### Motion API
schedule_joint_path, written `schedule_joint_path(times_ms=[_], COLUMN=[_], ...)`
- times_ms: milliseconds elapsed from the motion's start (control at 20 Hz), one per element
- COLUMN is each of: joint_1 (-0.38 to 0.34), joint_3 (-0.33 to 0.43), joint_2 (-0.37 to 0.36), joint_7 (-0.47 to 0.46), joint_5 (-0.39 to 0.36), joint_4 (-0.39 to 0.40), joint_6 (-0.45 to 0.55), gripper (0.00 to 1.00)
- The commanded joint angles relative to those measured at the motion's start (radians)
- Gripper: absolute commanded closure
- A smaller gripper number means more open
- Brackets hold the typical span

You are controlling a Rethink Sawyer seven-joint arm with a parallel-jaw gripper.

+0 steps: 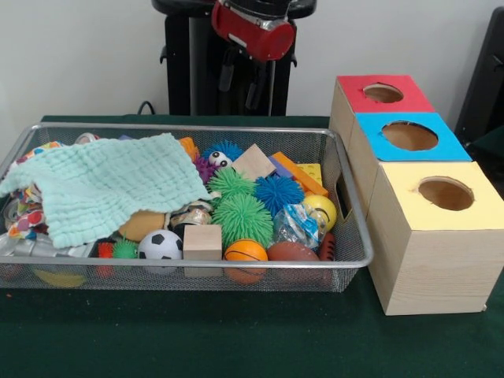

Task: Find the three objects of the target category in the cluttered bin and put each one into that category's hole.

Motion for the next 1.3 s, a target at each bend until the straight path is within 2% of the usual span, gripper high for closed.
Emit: schedule_joint_path(times_ms=[50, 450, 750, 1050, 1300], joint_1=[-0.05, -0.126, -0.163, -0.227, -0.249], joint_3=[0.154, 0.206, 0.231, 0.266, 0.247], joint_2=[0.06, 0.102, 0.105, 0.117, 0.147], joint_7=[-0.065, -0.064, -0.067, -0.107, -0.095], joint_5=[-0.094, -0.163, -0.216, -0.277, -0.354], joint_4=[-0.092, -0.116, -0.141, -0.204, -0.258], joint_6=[0.02, -0.04, -0.028, 0.012, -0.022], gripper=[0.0, 0.0, 0.0, 0.0, 0.0])
